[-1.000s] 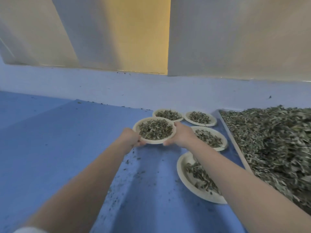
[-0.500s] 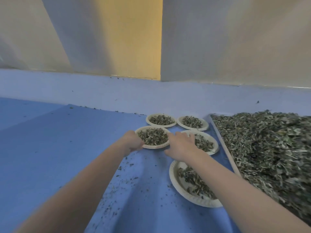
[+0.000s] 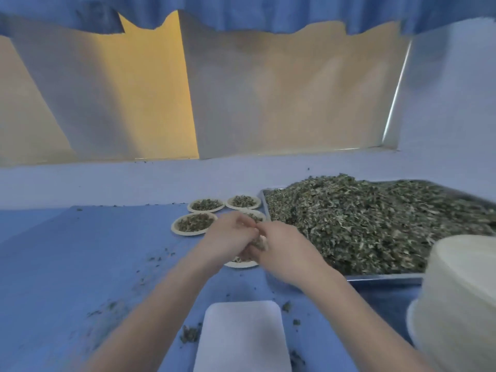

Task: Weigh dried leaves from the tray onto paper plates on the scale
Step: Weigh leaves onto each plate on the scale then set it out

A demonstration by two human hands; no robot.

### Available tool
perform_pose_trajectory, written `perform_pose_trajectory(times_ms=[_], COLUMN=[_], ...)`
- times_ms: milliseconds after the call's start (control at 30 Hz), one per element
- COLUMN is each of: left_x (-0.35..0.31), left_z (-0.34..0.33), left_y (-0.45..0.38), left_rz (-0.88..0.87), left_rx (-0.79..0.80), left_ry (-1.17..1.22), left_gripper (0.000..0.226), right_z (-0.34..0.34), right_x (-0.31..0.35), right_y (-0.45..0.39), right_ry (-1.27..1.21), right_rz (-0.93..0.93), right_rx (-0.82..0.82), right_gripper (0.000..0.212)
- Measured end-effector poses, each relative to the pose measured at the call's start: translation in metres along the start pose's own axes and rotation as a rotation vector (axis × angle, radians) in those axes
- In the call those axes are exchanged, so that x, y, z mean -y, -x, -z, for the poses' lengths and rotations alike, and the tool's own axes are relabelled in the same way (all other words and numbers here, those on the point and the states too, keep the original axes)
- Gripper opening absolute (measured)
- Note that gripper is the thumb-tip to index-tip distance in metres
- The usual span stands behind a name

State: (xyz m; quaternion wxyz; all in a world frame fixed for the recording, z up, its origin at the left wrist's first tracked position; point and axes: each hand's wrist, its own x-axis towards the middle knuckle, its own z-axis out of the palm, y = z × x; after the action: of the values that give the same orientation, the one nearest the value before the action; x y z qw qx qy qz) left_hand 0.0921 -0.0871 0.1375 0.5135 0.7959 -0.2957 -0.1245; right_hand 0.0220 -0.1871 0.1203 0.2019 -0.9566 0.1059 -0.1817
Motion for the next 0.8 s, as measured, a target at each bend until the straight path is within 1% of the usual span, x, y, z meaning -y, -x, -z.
perform_pose_trajectory(times_ms=[100,167,267,333,367,467,567,600,667,733,800], left_x=[-0.030,-0.053,-0.083,-0.099,-0.105,-0.113,-0.107,-0.105,-0.100,-0.098,-0.100], left_z=[-0.040,-0.066,-0.107,-0.136,-0.151,-0.192,-0.221,-0.227,-0.234,-0.235,-0.235], left_y=[0.020,0.028,0.038,0.041,0.041,0.037,0.030,0.028,0.024,0.021,0.019], left_rz=[-0.116,-0.178,-0.242,-0.278,-0.288,-0.291,-0.235,-0.207,-0.159,-0.147,-0.157], left_rx=[0.024,0.031,0.052,0.105,0.134,0.221,0.276,0.274,0.242,0.191,0.172], left_ry=[-0.040,-0.021,0.018,-0.003,-0.056,-0.302,-0.386,-0.384,-0.371,-0.384,-0.434], left_gripper=[0.010,0.012,0.008,0.008,0.011,0.019,0.023,0.021,0.018,0.024,0.028], right_z=[0.043,0.073,0.118,0.142,0.151,0.165,0.171,0.173,0.180,0.188,0.196], right_x=[-0.005,-0.012,-0.031,-0.050,-0.061,-0.099,-0.138,-0.150,-0.172,-0.190,-0.202], right_y=[0.047,0.074,0.106,0.121,0.128,0.143,0.150,0.152,0.156,0.159,0.159], right_ry=[0.188,0.324,0.433,0.454,0.450,0.469,0.517,0.526,0.536,0.502,0.441], right_rz=[-0.027,-0.041,-0.121,-0.198,-0.240,-0.337,-0.424,-0.452,-0.533,-0.628,-0.677], right_rx=[-0.126,-0.202,-0.257,-0.231,-0.201,-0.117,-0.079,-0.079,-0.089,-0.069,-0.020], right_gripper=[0.021,0.014,0.014,0.020,0.024,0.035,0.034,0.028,0.008,0.018,0.026])
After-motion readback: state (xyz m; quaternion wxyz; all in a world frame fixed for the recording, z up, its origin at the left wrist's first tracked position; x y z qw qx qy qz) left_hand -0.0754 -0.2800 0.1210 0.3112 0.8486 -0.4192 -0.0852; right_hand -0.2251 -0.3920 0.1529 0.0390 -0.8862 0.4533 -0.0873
